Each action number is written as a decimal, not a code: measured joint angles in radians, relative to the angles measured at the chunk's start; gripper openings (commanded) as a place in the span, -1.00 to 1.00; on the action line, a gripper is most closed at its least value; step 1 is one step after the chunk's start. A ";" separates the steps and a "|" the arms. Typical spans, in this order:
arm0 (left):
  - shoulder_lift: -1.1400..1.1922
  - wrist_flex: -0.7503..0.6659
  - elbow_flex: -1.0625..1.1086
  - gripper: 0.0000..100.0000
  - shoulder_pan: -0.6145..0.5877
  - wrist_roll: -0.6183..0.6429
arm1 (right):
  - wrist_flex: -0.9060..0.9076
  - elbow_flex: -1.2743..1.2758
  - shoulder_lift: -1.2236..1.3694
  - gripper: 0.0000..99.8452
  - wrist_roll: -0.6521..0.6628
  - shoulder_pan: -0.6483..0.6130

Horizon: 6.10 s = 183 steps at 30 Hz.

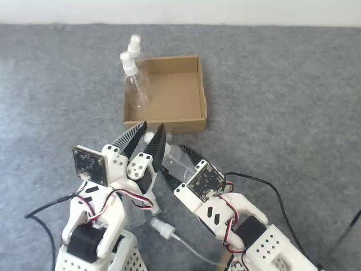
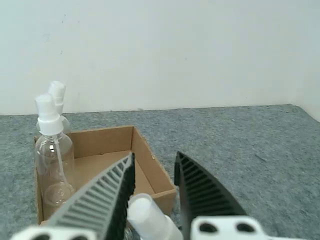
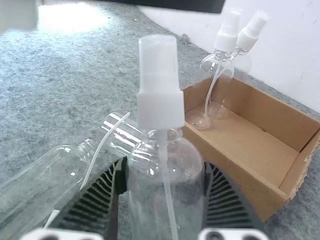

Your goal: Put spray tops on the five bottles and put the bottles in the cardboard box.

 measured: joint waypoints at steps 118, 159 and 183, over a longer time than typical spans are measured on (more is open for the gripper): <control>-0.002 0.000 0.075 -0.77 0.032 -0.161 | -0.144 -0.002 0.002 -0.83 -0.164 0.011; 0.012 -0.002 0.160 -0.76 -0.585 -0.184 | -0.048 0.000 0.000 -0.82 -0.164 0.002; 0.012 -0.011 0.224 -0.76 -0.729 -0.184 | 0.028 -0.008 0.000 -0.83 -0.164 0.000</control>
